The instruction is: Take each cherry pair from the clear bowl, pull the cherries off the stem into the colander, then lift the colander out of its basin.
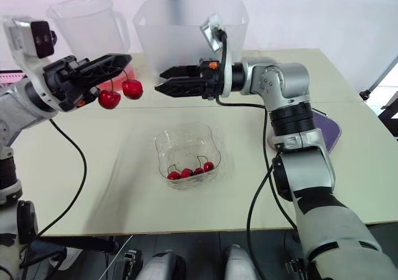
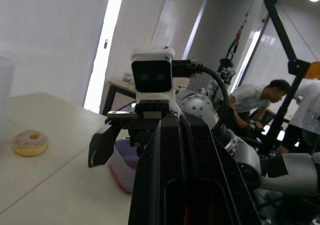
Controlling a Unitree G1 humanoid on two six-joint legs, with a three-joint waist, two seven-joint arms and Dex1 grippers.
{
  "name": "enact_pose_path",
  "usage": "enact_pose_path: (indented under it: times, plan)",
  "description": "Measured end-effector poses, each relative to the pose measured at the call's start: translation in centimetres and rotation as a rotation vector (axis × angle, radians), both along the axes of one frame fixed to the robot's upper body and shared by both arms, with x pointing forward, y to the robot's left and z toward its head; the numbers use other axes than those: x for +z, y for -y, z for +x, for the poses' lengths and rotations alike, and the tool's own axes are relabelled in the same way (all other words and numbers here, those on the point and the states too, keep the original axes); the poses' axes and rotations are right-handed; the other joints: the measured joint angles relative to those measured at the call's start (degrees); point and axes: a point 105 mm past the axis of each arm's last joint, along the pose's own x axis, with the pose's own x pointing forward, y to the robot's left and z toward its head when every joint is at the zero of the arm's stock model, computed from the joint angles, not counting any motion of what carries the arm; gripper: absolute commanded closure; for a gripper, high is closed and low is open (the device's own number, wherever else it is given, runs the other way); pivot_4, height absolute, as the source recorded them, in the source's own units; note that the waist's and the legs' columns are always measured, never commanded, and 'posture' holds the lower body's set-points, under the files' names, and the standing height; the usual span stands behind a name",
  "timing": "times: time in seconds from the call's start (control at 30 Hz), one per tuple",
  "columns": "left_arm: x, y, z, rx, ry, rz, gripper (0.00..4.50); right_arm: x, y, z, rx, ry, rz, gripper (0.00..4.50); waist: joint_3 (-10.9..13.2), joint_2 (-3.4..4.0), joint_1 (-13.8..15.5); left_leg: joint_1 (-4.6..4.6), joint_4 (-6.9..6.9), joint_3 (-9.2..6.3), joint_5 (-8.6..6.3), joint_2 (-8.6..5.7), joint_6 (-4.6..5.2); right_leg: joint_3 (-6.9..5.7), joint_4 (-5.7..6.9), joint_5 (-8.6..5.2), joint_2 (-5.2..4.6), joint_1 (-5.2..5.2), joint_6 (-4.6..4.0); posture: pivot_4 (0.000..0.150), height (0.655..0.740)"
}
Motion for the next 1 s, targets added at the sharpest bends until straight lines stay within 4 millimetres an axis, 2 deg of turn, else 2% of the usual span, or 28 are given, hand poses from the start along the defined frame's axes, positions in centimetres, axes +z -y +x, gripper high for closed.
enact_pose_path:
  times: [0.2,0.27,0.33,0.57,0.83,0.93,0.97,1.0]
  plan:
    - [-0.5,0.2,0.5,-0.009,-0.024,0.003,4.50,0.1,-0.9,-1.1,0.035,-0.040,-0.011,0.06,0.00,0.00,-0.04,0.00,0.00,0.00,0.00,0.00,0.00,0.00,0.00,0.00,0.01,0.00,0.00,0.150,0.6886]
    - [-0.3,0.3,0.6,-0.012,-0.020,-0.001,4.50,0.0,-1.2,-1.6,0.057,-0.055,-0.012,0.61,0.00,0.00,-0.01,0.00,0.00,0.00,0.00,0.00,0.00,0.00,0.00,0.00,0.00,0.00,0.00,0.150,0.6886]
    - [-0.1,0.4,0.5,-0.014,-0.011,0.001,4.50,-0.1,-1.7,-2.1,0.082,-0.077,-0.005,1.37,0.00,0.00,-0.03,0.00,0.00,0.01,0.00,0.00,0.00,0.00,0.00,0.00,0.00,0.00,0.00,0.150,0.6886]
    - [-0.7,0.6,1.0,-0.004,-0.021,0.021,4.50,-0.4,-2.9,-2.2,0.072,-0.085,0.002,1.37,0.00,0.00,-0.03,0.00,0.00,0.00,0.00,-0.01,0.00,0.00,0.01,0.00,0.00,0.00,0.00,0.150,0.6886]
    - [-0.9,0.8,1.2,-0.007,-0.023,0.019,4.50,-0.4,-3.3,-2.2,0.059,-0.090,0.008,1.37,0.00,0.00,-0.04,0.00,0.00,0.01,0.00,-0.01,0.00,0.00,0.01,0.00,0.00,0.00,0.00,0.150,0.6886]
    - [-0.9,0.9,1.2,-0.009,-0.023,0.016,4.50,-0.4,-3.4,-2.1,0.054,-0.094,0.008,2.16,0.00,0.00,-0.05,0.00,0.00,0.01,0.00,-0.01,0.00,0.00,0.01,0.00,0.00,0.00,0.00,0.150,0.6886]
    - [-0.9,0.9,1.2,-0.009,-0.023,0.017,4.50,-0.5,-3.5,-2.1,0.054,-0.096,0.007,2.64,0.00,0.00,-0.06,0.00,0.00,0.01,0.00,-0.01,0.00,0.00,0.01,0.00,0.00,-0.01,0.00,0.150,0.6886]
    - [-0.9,0.9,1.2,-0.007,-0.022,0.019,4.50,-0.6,-3.4,-2.2,0.054,-0.098,0.006,2.64,0.00,0.00,-0.05,0.00,0.00,0.00,0.00,-0.01,0.00,0.00,0.01,0.00,0.01,0.00,0.00,0.150,0.6886]
